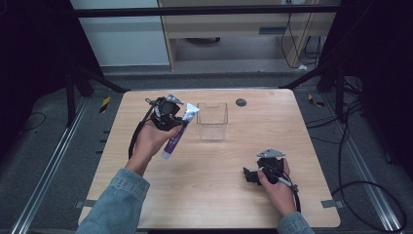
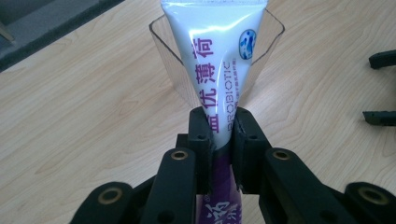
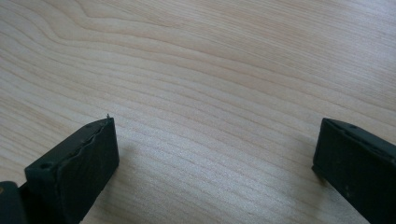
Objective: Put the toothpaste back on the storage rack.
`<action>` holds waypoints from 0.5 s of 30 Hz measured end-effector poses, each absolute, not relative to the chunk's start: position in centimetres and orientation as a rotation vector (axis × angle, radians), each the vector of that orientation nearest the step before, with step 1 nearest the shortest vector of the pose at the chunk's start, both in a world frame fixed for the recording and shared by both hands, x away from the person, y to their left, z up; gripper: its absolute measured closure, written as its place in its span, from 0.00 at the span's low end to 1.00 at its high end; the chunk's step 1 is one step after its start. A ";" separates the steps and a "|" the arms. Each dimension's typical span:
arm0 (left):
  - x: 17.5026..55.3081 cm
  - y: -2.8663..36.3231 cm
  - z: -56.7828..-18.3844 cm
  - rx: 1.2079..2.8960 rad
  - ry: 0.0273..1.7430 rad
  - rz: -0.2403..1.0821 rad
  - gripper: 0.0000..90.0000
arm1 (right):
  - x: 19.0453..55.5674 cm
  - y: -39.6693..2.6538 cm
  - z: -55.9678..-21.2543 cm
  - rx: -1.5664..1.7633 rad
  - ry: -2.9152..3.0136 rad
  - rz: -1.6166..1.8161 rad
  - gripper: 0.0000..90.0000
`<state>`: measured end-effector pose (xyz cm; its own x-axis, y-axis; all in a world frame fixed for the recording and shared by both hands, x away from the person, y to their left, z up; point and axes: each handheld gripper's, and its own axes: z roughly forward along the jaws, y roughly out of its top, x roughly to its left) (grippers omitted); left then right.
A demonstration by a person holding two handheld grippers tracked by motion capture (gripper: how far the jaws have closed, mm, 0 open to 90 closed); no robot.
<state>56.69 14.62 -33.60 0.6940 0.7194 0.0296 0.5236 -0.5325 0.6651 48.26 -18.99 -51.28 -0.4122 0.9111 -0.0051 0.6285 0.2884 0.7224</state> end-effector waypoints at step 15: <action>57.3 12.0 -31.3 2.223 0.902 0.413 0.88 | 48.2 -19.0 -51.3 1.383 2.146 0.914 0.00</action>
